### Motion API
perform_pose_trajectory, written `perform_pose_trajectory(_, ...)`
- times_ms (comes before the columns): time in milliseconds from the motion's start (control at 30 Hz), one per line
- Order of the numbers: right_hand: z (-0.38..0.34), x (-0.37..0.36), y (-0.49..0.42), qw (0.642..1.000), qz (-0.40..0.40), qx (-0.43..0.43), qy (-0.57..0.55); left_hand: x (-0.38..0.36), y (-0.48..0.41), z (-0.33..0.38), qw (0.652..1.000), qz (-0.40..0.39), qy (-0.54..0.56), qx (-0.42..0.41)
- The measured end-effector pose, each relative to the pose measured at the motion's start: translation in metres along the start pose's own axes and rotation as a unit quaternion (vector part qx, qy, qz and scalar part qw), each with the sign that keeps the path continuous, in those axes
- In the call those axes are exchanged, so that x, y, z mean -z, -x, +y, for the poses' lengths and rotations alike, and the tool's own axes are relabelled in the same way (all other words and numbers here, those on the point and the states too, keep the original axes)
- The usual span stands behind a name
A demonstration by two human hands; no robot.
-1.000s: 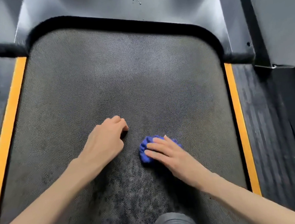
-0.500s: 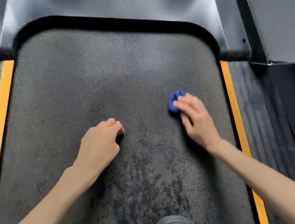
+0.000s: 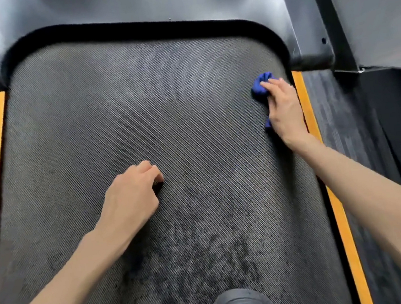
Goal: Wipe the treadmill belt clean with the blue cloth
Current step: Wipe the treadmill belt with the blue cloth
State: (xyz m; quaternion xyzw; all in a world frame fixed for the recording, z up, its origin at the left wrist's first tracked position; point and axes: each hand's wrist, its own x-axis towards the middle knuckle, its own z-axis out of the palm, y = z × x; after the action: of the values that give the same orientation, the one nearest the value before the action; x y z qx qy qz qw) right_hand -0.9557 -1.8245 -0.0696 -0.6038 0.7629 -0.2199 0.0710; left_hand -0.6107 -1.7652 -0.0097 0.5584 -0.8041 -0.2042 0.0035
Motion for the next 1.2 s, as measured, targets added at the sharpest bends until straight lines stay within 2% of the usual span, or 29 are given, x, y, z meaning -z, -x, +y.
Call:
perform_pose_trajectory(67,-0.020,-0.004,0.021,0.999,0.041,-0.027,-0.017,-0.001,0.001,-0.001,1.000,-0.002,0.000,0.004)
perform_pose_trajectory(100,-0.030,-0.003,0.045,0.998,0.045,-0.013,-0.032,-0.001,0.001,-0.002,1.000,-0.002,0.001,0.004)
perform_pose_trajectory(133,-0.038,0.000,0.076,0.998,0.023,0.022,-0.047,-0.002,0.001,-0.003,1.000,-0.002,0.003,0.002)
perform_pose_trajectory(200,-0.048,0.008,0.146,0.989,-0.068,0.124,-0.053,-0.003,0.002,-0.003,1.000,-0.002,0.006,-0.001)
perform_pose_trajectory(233,-0.050,0.014,0.177,0.974,-0.122,0.187,-0.044,-0.003,0.002,-0.004,1.000,-0.002,0.008,-0.004)
perform_pose_trajectory(300,-0.037,0.023,0.198,0.917,-0.201,0.344,-0.005,-0.002,0.003,-0.005,1.000,-0.006,0.009,-0.008)
perform_pose_trajectory(367,-0.014,0.028,0.165,0.857,-0.229,0.460,0.035,-0.002,0.003,-0.005,1.000,-0.004,0.007,-0.008)
perform_pose_trajectory(400,-0.005,0.026,0.142,0.854,-0.213,0.471,0.059,-0.003,0.003,-0.005,1.000,-0.001,0.009,-0.008)
perform_pose_trajectory(433,0.004,0.024,0.116,0.881,-0.181,0.431,0.078,-0.003,0.004,-0.005,1.000,0.000,0.011,-0.007)
perform_pose_trajectory(467,0.011,0.022,0.091,0.924,-0.144,0.344,0.087,-0.004,0.004,-0.005,1.000,-0.002,0.014,-0.005)
perform_pose_trajectory(500,0.015,0.020,0.069,0.965,-0.098,0.231,0.077,-0.004,0.004,-0.004,1.000,-0.002,0.016,-0.003)
perform_pose_trajectory(533,0.013,0.017,0.053,0.991,-0.047,0.115,0.055,-0.004,0.004,-0.004,1.000,-0.001,0.017,-0.003)
perform_pose_trajectory(567,0.006,0.012,0.045,0.999,0.002,0.025,0.042,-0.003,0.004,-0.003,1.000,0.002,0.016,-0.002)
perform_pose_trajectory(600,-0.006,0.006,0.047,0.998,0.034,-0.022,0.043,-0.003,0.004,-0.003,1.000,0.003,0.015,0.000)
perform_pose_trajectory(633,-0.020,0.002,0.059,0.997,0.049,-0.024,0.046,-0.001,0.003,-0.003,1.000,0.002,0.016,0.001)
perform_pose_trajectory(667,-0.036,0.000,0.079,0.999,0.036,0.008,0.033,0.001,0.002,-0.002,1.000,-0.002,0.018,0.005)
perform_pose_trajectory(733,-0.065,0.001,0.139,0.989,-0.064,0.133,0.002,0.003,0.001,-0.003,0.999,-0.012,0.026,0.019)
perform_pose_trajectory(800,-0.080,0.005,0.199,0.944,-0.183,0.274,-0.010,0.002,0.001,-0.003,0.999,-0.013,0.036,0.027)
perform_pose_trajectory(833,-0.078,0.008,0.216,0.916,-0.216,0.339,-0.011,0.002,0.001,-0.003,0.999,-0.010,0.039,0.027)
perform_pose_trajectory(900,-0.063,0.011,0.208,0.862,-0.235,0.449,-0.001,-0.001,0.002,-0.004,0.999,-0.011,0.036,0.023)
perform_pose_trajectory(933,-0.053,0.011,0.188,0.853,-0.226,0.470,0.013,-0.002,0.002,-0.006,0.999,-0.011,0.035,0.018)
perform_pose_trajectory(967,-0.044,0.009,0.163,0.867,-0.196,0.458,0.031,-0.004,0.003,-0.007,0.999,-0.011,0.034,0.012)
perform_pose_trajectory(1000,-0.034,0.007,0.135,0.900,-0.153,0.405,0.049,-0.005,0.003,-0.009,0.999,-0.011,0.034,0.009)
perform_pose_trajectory(1067,-0.018,0.007,0.080,0.974,-0.069,0.209,0.061,-0.006,0.003,-0.011,0.999,-0.007,0.037,0.007)
perform_pose_trajectory(1100,-0.017,0.007,0.059,0.993,-0.030,0.107,0.048,-0.006,0.003,-0.010,0.999,-0.005,0.034,0.007)
perform_pose_trajectory(1167,-0.035,-0.002,0.045,0.998,0.032,-0.033,0.032,-0.006,0.003,-0.009,1.000,-0.003,0.019,0.011)
perform_pose_trajectory(1200,-0.050,-0.010,0.052,0.997,0.048,-0.047,0.034,-0.006,0.002,-0.008,1.000,-0.003,0.015,0.009)
